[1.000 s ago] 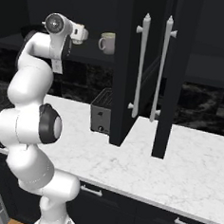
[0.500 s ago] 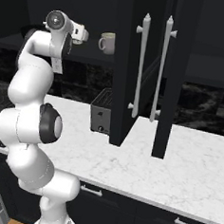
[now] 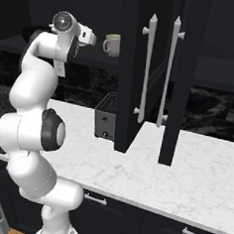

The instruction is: Gather all objects into one cabinet and sort the glasses and bowls to opposite sides.

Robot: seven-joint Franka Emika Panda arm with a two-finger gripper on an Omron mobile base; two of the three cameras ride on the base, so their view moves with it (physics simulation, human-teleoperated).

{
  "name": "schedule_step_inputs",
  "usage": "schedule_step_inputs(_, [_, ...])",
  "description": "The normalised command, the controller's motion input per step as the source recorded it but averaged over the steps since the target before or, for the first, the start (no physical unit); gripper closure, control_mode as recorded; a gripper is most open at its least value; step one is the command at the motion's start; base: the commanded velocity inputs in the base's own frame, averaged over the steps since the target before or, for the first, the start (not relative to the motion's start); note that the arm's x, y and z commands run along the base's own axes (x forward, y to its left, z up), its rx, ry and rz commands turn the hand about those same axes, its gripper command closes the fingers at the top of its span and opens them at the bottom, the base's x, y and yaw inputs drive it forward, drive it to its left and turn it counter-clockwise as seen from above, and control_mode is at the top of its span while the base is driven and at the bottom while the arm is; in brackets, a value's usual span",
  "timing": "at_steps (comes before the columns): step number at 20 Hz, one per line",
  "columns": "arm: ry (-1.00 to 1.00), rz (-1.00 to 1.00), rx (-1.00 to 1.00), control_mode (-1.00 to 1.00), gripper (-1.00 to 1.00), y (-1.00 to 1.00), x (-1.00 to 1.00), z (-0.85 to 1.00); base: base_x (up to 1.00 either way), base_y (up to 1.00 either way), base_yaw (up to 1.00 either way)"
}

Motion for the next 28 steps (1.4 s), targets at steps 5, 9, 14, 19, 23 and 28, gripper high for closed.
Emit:
schedule_step_inputs(5, [0.00,0.00,0.00,-1.00,-1.00,-0.16,0.18,-0.16,0.00,0.00,0.00])
schedule_step_inputs(9, [0.00,0.00,0.02,-1.00,-1.00,-0.08,0.29,-0.01,0.00,0.00,0.00])
schedule_step_inputs(14, [0.00,0.00,0.03,-1.00,-1.00,0.00,0.45,0.00,0.00,0.00,0.00])
schedule_step_inputs(19, [0.00,0.00,0.00,-1.00,-1.00,0.00,0.42,0.00,0.00,0.00,0.00])
schedule_step_inputs(23, [0.00,0.00,0.00,-1.00,-1.00,0.02,0.33,-0.05,0.00,0.00,0.00])
schedule_step_inputs(28, [0.00,0.00,0.00,-1.00,-1.00,0.15,0.18,-0.07,0.00,0.00,0.00])
